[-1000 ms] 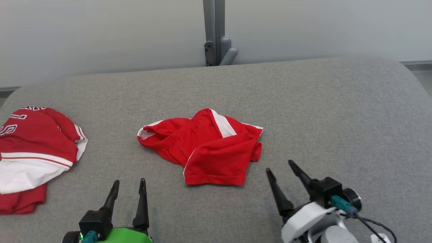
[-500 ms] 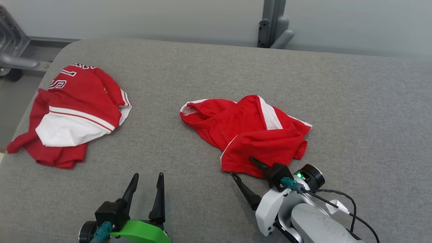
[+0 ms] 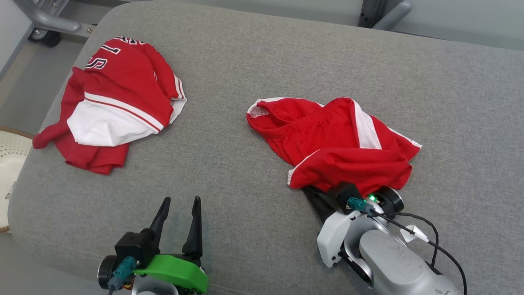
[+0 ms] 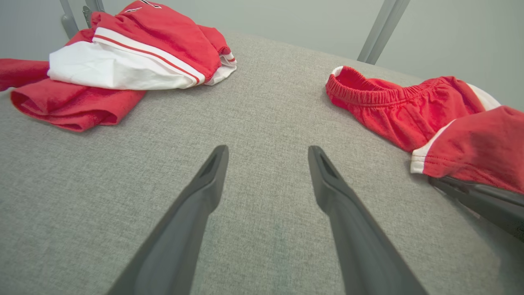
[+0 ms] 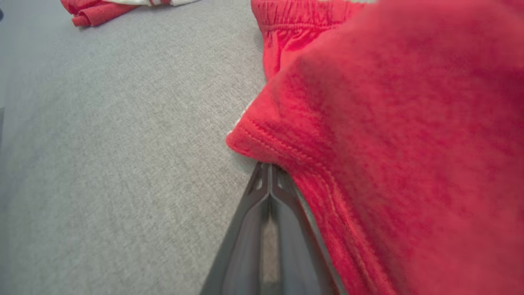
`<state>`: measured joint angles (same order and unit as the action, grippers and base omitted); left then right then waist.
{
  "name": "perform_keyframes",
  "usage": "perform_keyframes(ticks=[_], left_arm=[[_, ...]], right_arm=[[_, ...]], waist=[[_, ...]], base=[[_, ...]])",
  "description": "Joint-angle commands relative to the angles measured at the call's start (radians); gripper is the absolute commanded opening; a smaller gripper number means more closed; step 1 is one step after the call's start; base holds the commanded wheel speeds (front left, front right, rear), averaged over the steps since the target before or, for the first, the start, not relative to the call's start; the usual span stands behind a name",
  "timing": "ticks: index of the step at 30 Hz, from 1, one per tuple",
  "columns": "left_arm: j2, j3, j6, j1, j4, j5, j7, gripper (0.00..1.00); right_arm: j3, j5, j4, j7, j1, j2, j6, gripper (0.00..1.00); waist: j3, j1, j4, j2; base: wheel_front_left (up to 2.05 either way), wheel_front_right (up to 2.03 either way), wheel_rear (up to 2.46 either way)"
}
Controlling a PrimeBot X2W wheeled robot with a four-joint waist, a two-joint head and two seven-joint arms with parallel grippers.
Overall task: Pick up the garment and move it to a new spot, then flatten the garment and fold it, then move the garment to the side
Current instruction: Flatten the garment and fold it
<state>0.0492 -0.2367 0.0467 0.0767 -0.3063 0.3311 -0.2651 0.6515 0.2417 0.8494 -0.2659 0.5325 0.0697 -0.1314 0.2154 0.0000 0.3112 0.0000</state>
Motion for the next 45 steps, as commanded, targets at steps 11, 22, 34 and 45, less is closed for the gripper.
perform_keyframes(ticks=[11, 22, 34, 45], left_arm=[[0.003, 0.013, 0.009, -0.002, 0.001, -0.01, 0.001, 1.0], [0.003, 0.038, 0.012, -0.044, -0.007, -0.026, 0.001, 1.0], [0.003, 0.084, 0.012, -0.111, -0.01, -0.057, 0.001, 1.0], [0.003, 0.04, 0.017, -0.069, -0.022, -0.04, 0.001, 1.0]], right_arm=[[-0.139, 0.005, -0.28, 0.001, -0.126, 0.086, 0.001, 0.0], [-0.366, -0.014, -0.413, 0.001, -0.26, 0.123, 0.001, 0.0], [-0.472, -0.034, -0.395, 0.001, -0.454, 0.057, 0.001, 1.0], [-0.196, -0.027, -0.423, 0.001, -0.248, 0.053, 0.001, 1.0]], waist=[[-0.048, 0.0, -0.146, 0.0], [-0.129, 0.0, -0.276, 0.0], [-0.198, 0.0, -0.34, 0.0], [-0.153, 0.0, -0.231, 0.0]], base=[[0.0, 0.0, 0.0], [0.0, 0.0, 0.0], [0.0, 0.0, 0.0], [0.0, 0.0, 0.0]])
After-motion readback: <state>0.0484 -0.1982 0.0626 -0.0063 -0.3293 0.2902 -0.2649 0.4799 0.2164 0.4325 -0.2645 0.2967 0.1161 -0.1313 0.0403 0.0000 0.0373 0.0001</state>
